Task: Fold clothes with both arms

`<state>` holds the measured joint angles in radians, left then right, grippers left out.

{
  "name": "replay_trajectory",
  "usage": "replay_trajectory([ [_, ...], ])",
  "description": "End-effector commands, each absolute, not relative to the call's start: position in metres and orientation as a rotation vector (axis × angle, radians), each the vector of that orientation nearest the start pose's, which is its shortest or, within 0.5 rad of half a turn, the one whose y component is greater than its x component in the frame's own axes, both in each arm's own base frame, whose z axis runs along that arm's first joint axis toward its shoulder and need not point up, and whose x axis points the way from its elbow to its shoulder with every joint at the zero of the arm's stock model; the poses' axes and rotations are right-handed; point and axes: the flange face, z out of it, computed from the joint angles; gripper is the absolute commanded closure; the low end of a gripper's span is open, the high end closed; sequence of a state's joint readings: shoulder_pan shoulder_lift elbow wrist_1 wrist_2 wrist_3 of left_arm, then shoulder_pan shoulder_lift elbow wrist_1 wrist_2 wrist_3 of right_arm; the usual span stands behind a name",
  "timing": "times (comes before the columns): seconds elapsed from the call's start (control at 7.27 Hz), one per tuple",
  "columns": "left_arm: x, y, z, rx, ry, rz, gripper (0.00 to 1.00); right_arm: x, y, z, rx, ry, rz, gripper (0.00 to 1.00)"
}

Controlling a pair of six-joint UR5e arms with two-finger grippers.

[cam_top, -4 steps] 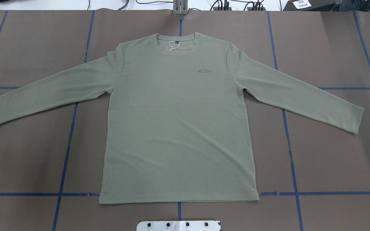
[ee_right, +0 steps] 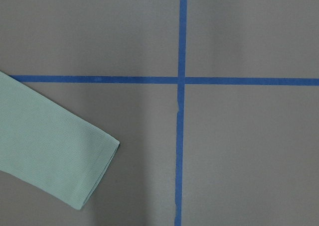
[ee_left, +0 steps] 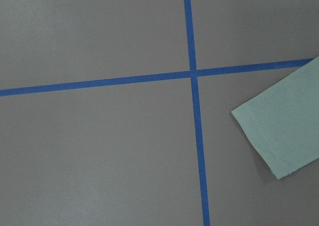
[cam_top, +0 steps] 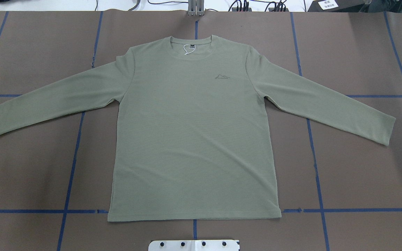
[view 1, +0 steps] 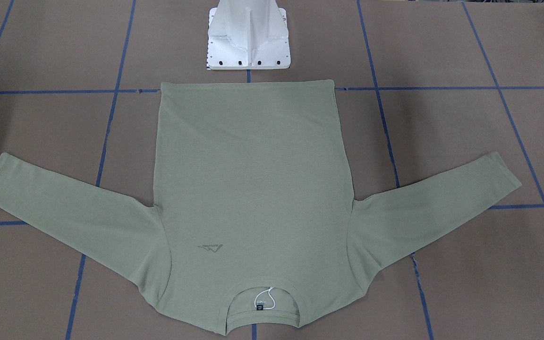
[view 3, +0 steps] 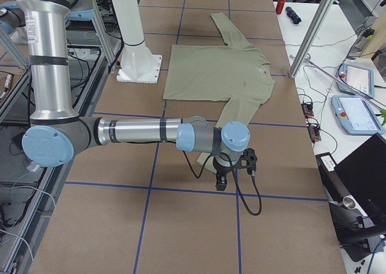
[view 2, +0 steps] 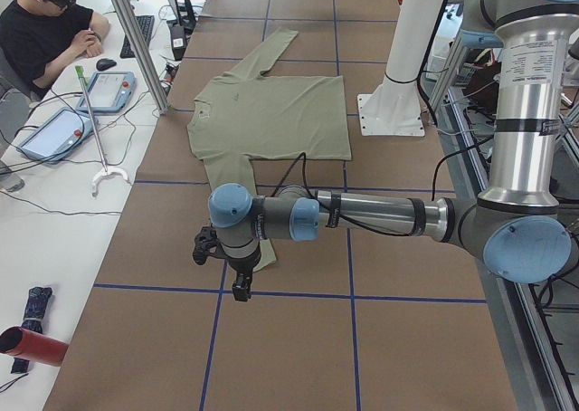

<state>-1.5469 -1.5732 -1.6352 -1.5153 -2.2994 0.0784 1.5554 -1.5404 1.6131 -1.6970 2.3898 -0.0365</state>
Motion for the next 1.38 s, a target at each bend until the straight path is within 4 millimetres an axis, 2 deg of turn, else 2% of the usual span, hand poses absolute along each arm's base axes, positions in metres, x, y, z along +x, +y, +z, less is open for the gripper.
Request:
replay_trajectory([
  [0.0,-0.053,-0.506,0.622,0.092,0.724,0.126,0.00,0.052,-0.505,0.625,-0.028,-0.816,-0.033,0.00],
  [0.14,-0.053,-0.516,0.606,0.172,0.727,0.159,0.00,0.052,-0.505,0.622,-0.023,-0.818,-0.036,0.00],
  [0.28,-0.052,-0.522,0.599,0.229,0.723,0.180,0.00,0.052,-0.505,0.621,-0.019,-0.819,-0.039,0.00],
  [0.55,-0.050,-0.529,0.582,0.315,0.722,0.215,0.00,0.046,-0.506,0.600,0.007,-0.894,-0.049,0.00],
  [0.69,-0.050,-0.529,0.581,0.317,0.722,0.216,0.00,0.036,-0.505,0.602,-0.003,-0.932,-0.064,0.00],
  [0.83,-0.050,-0.530,0.571,0.339,0.718,0.228,0.00,0.024,-0.504,0.595,0.029,-0.933,-0.108,0.00],
  [1.1,-0.048,-0.528,0.578,0.370,0.717,0.239,0.00,0.004,-0.503,0.600,0.060,-0.904,-0.157,0.00],
  [1.24,-0.048,-0.521,0.586,0.374,0.718,0.242,0.00,-0.012,-0.505,0.600,0.082,-0.842,-0.179,0.00],
])
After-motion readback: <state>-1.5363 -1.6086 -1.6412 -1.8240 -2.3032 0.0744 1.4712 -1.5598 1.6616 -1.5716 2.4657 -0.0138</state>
